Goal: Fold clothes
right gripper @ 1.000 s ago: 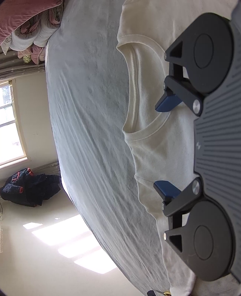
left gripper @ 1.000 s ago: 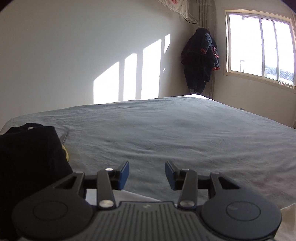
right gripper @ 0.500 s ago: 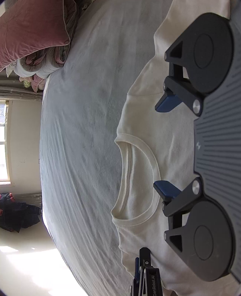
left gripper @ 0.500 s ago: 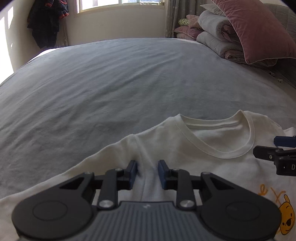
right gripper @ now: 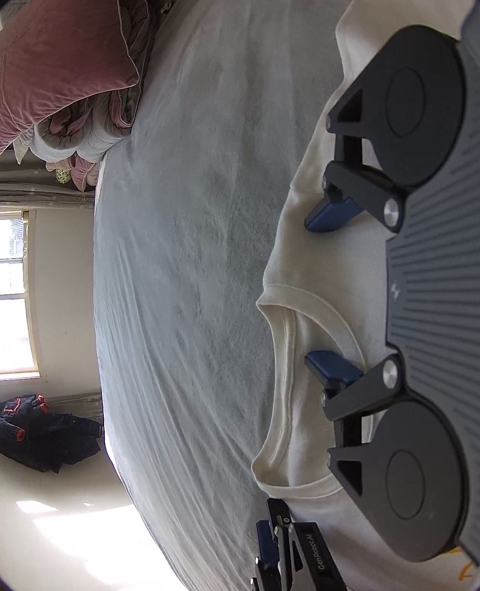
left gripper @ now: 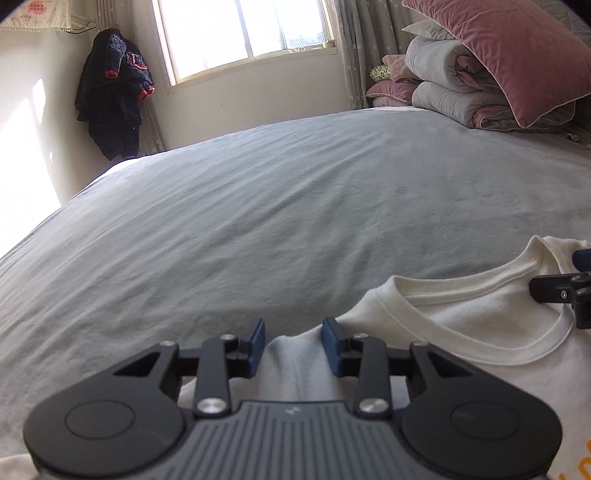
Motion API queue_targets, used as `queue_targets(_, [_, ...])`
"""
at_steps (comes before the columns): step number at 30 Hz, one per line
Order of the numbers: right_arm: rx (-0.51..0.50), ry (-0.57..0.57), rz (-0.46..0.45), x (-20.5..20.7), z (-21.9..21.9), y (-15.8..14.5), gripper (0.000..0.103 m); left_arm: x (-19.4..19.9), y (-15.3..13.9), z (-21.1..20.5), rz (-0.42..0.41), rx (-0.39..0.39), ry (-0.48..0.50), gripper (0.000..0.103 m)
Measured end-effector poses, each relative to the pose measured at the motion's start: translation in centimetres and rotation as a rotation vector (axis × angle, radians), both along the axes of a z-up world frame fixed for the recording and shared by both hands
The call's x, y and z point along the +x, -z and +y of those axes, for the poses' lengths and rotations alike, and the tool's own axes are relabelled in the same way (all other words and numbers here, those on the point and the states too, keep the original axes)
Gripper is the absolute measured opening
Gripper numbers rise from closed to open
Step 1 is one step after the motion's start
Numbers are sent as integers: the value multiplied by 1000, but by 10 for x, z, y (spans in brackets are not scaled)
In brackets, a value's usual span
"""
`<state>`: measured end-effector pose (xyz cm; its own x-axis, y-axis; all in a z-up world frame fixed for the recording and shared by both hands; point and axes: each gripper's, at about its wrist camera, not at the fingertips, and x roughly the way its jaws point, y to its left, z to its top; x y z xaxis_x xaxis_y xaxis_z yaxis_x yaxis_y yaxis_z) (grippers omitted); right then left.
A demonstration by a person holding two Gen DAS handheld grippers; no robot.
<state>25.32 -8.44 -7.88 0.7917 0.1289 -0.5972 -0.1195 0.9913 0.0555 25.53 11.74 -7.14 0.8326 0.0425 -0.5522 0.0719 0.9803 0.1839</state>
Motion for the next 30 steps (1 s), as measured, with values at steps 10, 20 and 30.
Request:
queue_targets(10, [-112,-76,14,-49,9,-8,101,-52,-24,23,-71,-243,-106,70])
queue_targets(20, [-70,-102,33,-137,-10,-12,102,-138,-11,49,-15,-336,-156,74])
queue_targets(30, [-64,-67,65,-189,-36,-15,103,-189,-4,54,19,-359,-169,74])
